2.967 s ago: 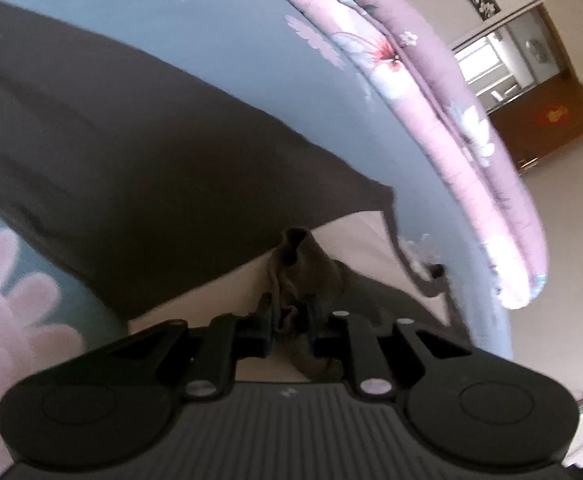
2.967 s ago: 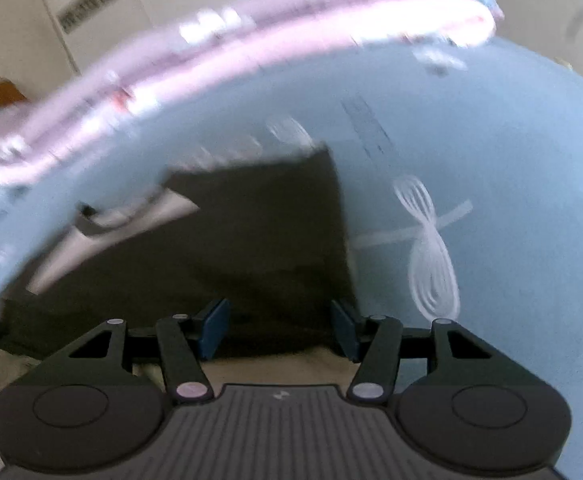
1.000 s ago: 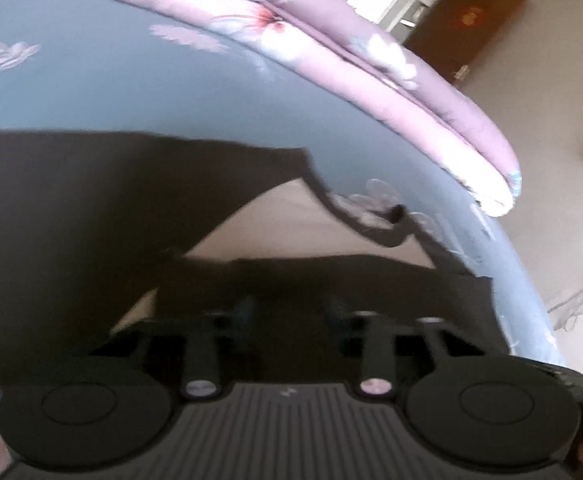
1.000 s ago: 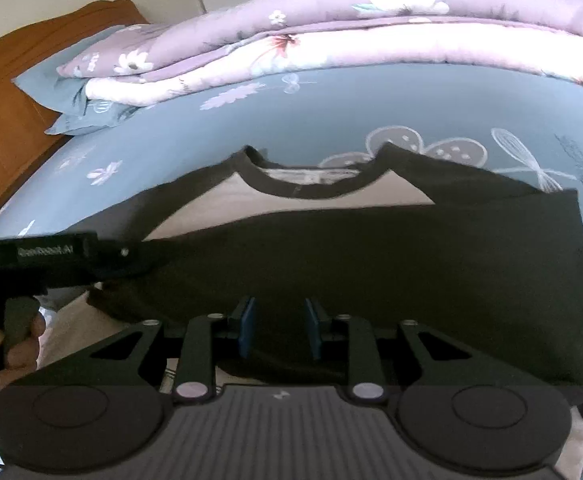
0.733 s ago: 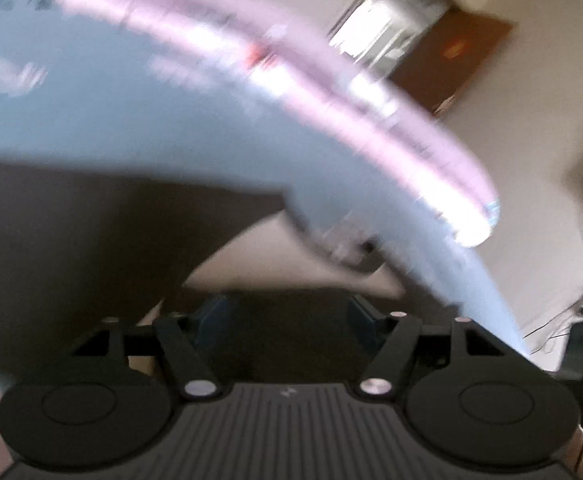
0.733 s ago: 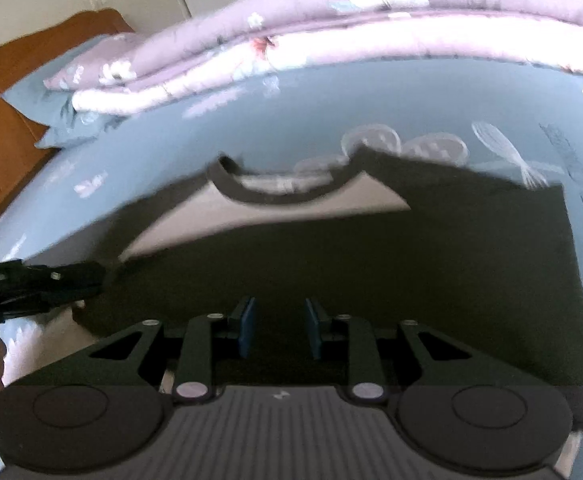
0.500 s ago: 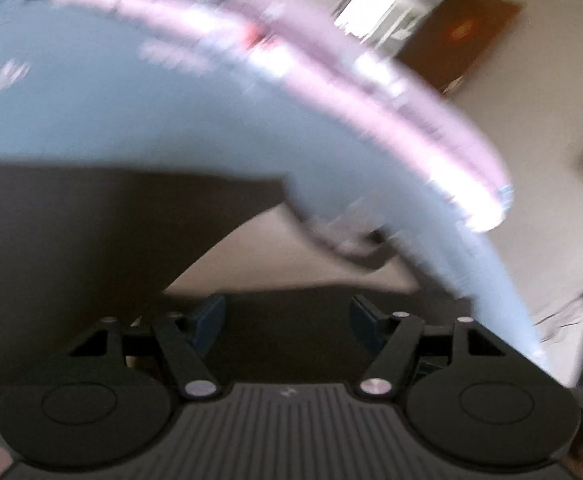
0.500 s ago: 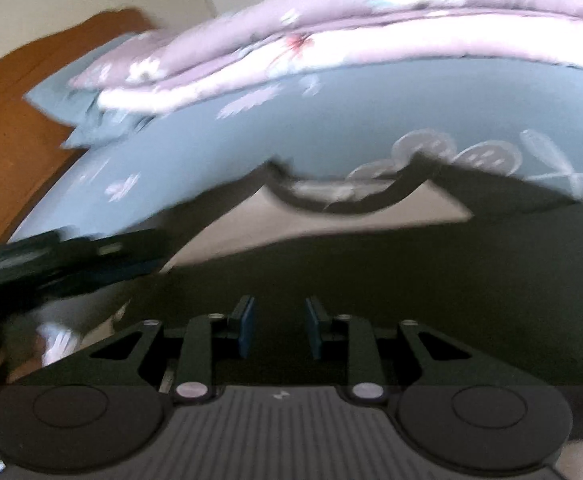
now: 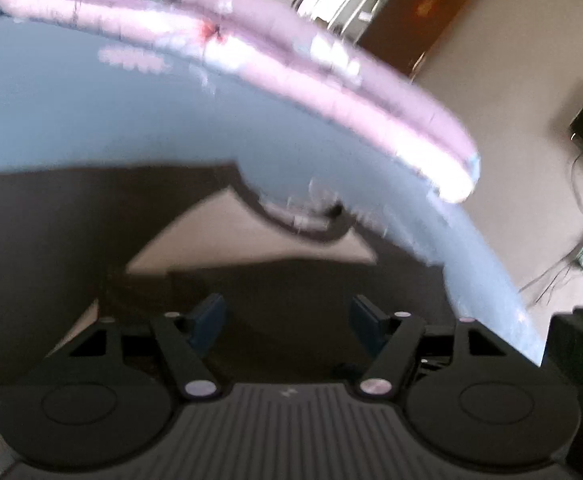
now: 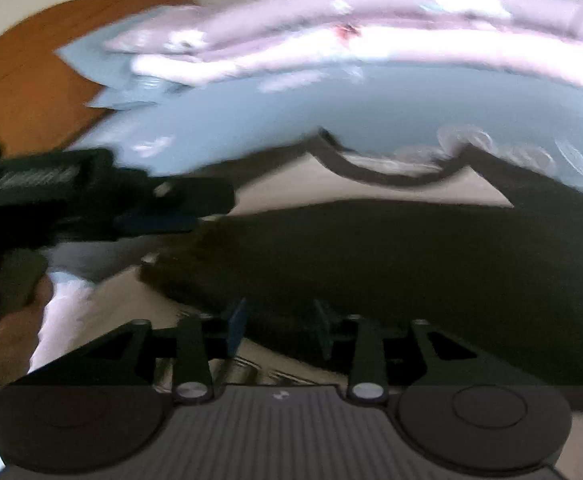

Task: Fold clothes

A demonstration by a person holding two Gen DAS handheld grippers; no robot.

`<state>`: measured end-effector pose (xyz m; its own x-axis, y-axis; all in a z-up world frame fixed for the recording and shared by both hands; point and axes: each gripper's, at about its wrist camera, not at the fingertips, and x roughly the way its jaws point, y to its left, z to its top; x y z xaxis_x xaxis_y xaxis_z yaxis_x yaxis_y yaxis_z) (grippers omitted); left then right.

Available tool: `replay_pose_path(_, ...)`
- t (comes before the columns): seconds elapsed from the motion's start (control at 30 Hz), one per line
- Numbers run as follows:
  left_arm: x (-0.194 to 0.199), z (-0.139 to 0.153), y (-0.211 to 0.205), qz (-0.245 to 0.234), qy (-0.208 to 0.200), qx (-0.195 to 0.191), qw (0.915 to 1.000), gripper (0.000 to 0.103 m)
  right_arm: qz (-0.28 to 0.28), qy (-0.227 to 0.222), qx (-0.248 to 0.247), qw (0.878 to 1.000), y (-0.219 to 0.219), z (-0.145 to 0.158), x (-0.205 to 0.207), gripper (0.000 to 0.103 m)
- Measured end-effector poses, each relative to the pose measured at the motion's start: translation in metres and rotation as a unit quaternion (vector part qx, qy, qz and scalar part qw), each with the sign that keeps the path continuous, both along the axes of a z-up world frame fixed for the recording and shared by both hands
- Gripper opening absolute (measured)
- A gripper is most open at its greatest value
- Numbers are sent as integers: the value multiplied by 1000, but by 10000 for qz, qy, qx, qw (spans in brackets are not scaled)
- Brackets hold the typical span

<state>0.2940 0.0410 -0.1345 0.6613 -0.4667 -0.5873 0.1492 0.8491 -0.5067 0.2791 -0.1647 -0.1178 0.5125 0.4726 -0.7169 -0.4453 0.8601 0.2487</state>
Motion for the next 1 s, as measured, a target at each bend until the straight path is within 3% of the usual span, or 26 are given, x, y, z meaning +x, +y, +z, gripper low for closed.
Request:
replay_pose_path(0.07,4,-18,-4,-25,525,279,9982,67,111,167,28,9998,-5,-5,-3,43)
replay_pose_path(0.13,-3,-19,-6,-103,353,375,9986,68,137,259,160,9994,-14,3,-9,42)
replay_pose_path(0.2,-7,-11,-8,-129,326,411,9985,68,-58,73,388,9992,-36,18,-17,42)
replay_pose_path(0.37,-11,5,-24,-378,-91,408,9984,71,-1354,-300,183,9902,-106,33,-18,42)
replay_pose_path(0.5,-5,-15,-29,-372,245,575,9974,70,-2258,23,105,9741,-153,12,-9,42)
replay_pose_path(0.63,-8,-18,-26,-330,327,552,9974,71,-2339,270,284,9715,-170,1,-12,42)
replay_pose_path(0.8,-8,-5,-29,-326,121,535,9980,72,-2532,-232,440,9661,-177,23,-20,47)
replay_pose_path(0.9,-3,-18,-29,-232,529,549,9968,72,-2743,155,332,9610,-188,10,-9,47)
replay_pose_path(1.0,-9,-18,-29,-244,454,615,9968,72,-2814,235,346,9587,-195,6,-13,45)
